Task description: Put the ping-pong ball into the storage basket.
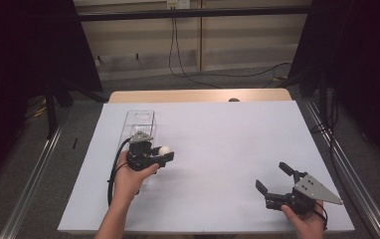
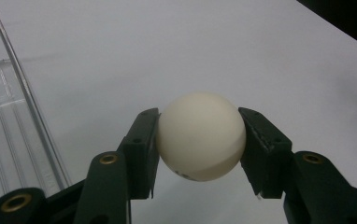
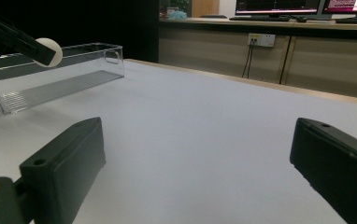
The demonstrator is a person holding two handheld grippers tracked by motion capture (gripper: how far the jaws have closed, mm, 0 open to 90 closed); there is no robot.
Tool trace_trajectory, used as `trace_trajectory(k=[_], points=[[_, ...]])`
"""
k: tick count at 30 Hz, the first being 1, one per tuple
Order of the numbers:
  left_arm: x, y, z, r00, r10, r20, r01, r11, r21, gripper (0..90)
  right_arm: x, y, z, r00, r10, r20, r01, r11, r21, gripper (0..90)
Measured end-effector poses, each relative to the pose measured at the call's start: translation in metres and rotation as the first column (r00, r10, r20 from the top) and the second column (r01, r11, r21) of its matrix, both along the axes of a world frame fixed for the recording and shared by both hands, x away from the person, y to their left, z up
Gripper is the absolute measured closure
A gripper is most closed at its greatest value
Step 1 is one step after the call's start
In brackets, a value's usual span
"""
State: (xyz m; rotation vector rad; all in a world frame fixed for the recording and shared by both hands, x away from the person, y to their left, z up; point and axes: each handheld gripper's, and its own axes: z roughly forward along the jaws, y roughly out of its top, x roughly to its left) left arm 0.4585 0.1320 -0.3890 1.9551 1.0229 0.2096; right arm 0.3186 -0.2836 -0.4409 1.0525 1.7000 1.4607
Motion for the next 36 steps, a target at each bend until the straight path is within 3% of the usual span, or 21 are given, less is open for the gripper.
trace_trajectory(k=[2, 9, 18, 19, 36], points=[[0.0, 0.002, 0.001, 1.0, 0.001, 0.004, -0.001, 0.9999, 0.017, 51.1, 0.001, 0.001, 0.0, 1.0, 0.004, 0.001, -0.004, 1.0, 0.001, 2.9], [-0.001, 0.004, 0.003, 0.9999, 0.005, 0.012, -0.005, 1.0, 0.0, 51.1, 0.002, 0.002, 0.001, 1.0, 0.005, 0.005, -0.005, 1.0, 0.007, 2.9], [0.0, 0.006, 0.008, 0.9998, 0.004, 0.022, -0.005, 0.9998, 0.018, 51.1, 0.002, 0.002, 0.001, 1.0, 0.006, 0.007, -0.006, 1.0, 0.004, 2.8], [0.0, 0.006, 0.009, 0.9997, 0.014, 0.018, -0.014, 0.9999, 0.005, 51.1, 0.002, 0.002, 0.001, 1.0, 0.002, 0.006, -0.002, 1.0, 0.008, 2.9], [0.003, 0.015, 0.017, 0.9994, 0.025, 0.023, -0.026, 0.9996, 0.012, 51.1, -0.001, 0.0, 0.002, 0.9999, -0.002, 0.01, 0.002, 1.0, 0.005, 2.9]])
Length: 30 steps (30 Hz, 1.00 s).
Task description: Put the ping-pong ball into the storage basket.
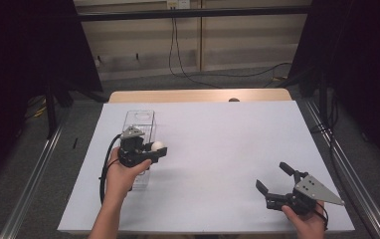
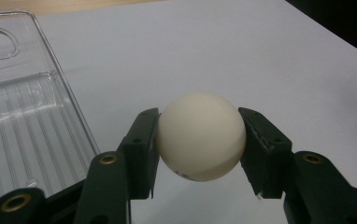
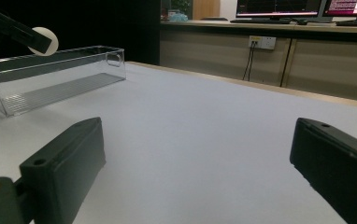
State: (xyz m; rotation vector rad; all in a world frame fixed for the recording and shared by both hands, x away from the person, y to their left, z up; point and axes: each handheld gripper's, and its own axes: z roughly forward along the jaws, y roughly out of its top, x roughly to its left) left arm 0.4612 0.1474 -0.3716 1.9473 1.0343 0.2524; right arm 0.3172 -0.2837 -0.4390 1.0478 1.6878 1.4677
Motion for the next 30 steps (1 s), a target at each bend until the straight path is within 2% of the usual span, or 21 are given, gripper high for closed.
trace_trajectory(k=[6, 9, 14, 17, 20, 30], points=[[0.001, 0.003, 0.003, 1.0, -0.001, -0.005, 0.001, 1.0, 0.005, 51.1, -0.002, -0.001, 0.0, 1.0, 0.001, 0.002, -0.001, 1.0, 0.001, 2.9], [0.001, 0.003, 0.004, 1.0, 0.006, -0.004, -0.006, 0.9999, -0.011, 51.1, -0.002, -0.001, 0.0, 1.0, -0.004, 0.001, 0.004, 1.0, 0.008, 2.9], [0.001, 0.006, 0.007, 1.0, 0.007, 0.002, -0.007, 1.0, -0.007, 51.1, -0.002, -0.001, 0.0, 1.0, 0.004, 0.0, -0.004, 1.0, 0.0, 2.9], [0.002, 0.007, 0.007, 0.9999, 0.017, 0.001, -0.017, 0.9996, -0.022, 51.1, -0.002, -0.001, 0.0, 1.0, 0.0, 0.001, 0.0, 1.0, 0.003, 2.9], [0.002, 0.008, 0.008, 1.0, 0.007, 0.001, -0.007, 0.9999, -0.011, 51.1, -0.003, -0.001, 0.0, 1.0, -0.002, -0.004, 0.002, 1.0, 0.007, 2.9], [0.004, 0.013, 0.011, 0.9998, 0.018, 0.005, -0.018, 0.9997, -0.015, 51.1, -0.004, -0.002, 0.0, 0.9999, -0.009, -0.004, 0.009, 1.0, 0.001, 2.9]])
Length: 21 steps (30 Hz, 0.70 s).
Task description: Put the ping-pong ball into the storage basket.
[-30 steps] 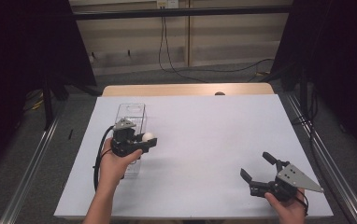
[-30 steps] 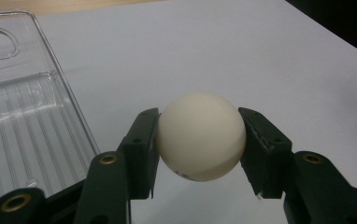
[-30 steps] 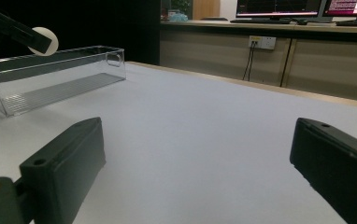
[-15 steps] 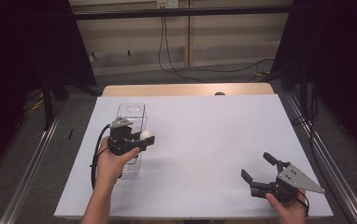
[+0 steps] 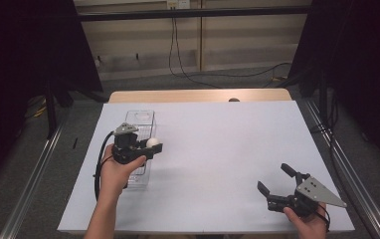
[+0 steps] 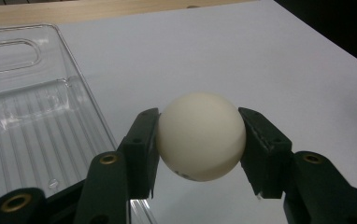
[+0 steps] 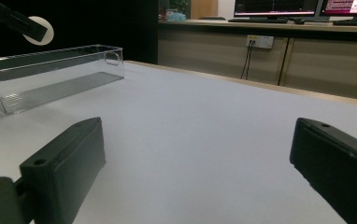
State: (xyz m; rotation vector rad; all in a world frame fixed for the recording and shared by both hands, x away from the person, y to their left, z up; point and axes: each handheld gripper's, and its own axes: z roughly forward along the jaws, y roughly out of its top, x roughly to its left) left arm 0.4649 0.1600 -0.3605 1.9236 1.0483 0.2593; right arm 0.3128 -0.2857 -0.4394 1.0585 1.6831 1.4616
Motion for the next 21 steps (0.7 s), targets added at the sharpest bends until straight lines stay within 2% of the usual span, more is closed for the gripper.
trace_trajectory(k=[4, 6, 21], points=[[0.0003, 0.0034, 0.0016, 1.0, 0.003, 0.001, -0.003, 1.0, 0.002, 51.1, 0.0, -0.0001, -0.0002, 1.0, 0.0, 0.0, 0.0, 1.0, 0.0, 2.9], [0.0003, 0.0031, 0.0015, 1.0, 0.007, -0.002, -0.007, 0.9999, -0.015, 51.1, -0.0003, -0.0001, -0.0001, 1.0, 0.003, -0.005, -0.003, 1.0, 0.0, 2.9], [0.0022, 0.0069, 0.0019, 0.9999, 0.012, 0.0, -0.012, 0.9999, 0.006, 51.1, 0.0004, 0.0, -0.001, 1.0, 0.003, 0.0, -0.003, 1.0, -0.008, 2.9]])
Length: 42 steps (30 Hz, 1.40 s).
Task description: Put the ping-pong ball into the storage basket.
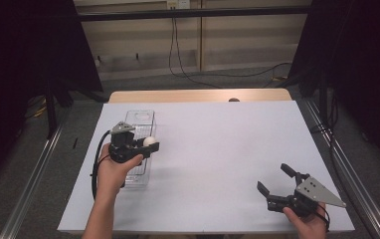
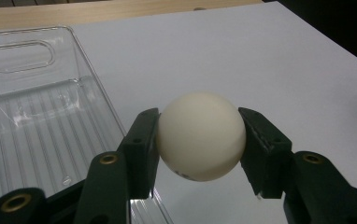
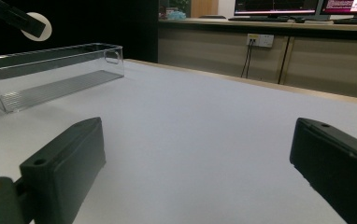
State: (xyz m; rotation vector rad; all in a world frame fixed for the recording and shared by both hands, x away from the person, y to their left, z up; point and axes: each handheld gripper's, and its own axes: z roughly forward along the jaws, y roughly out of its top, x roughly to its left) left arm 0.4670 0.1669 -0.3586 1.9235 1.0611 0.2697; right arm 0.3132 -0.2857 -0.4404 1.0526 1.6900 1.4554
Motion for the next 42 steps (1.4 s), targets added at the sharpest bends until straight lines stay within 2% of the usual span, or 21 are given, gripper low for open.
trace_trajectory(k=[10, 14, 35, 38, 42], points=[[0.0, 0.001, 0.0, 1.0, 0.002, -0.001, -0.002, 1.0, 0.003, 51.1, 0.0, 0.0, 0.0, 1.0, 0.008, -0.005, -0.008, 1.0, -0.003, 2.9], [0.0, 0.001, 0.0, 1.0, 0.005, -0.004, -0.005, 1.0, -0.008, 51.1, 0.0, 0.0, 0.0, 1.0, 0.008, -0.005, -0.008, 1.0, -0.004, 2.9], [0.001, 0.01, 0.002, 0.9998, 0.015, 0.011, -0.015, 0.9999, 0.002, 51.1, 0.0, 0.001, 0.0, 1.0, 0.006, -0.006, -0.006, 1.0, -0.001, 3.0], [0.001, 0.011, 0.002, 0.9996, 0.026, 0.012, -0.025, 0.9996, -0.013, 51.1, 0.0, 0.0, 0.0, 1.0, 0.009, -0.004, -0.009, 1.0, -0.003, 3.0], [0.001, 0.012, 0.003, 0.9995, 0.028, 0.015, -0.028, 0.9996, -0.002, 51.1, 0.0, 0.0, 0.0, 1.0, 0.007, -0.003, -0.007, 1.0, -0.003, 3.0]])
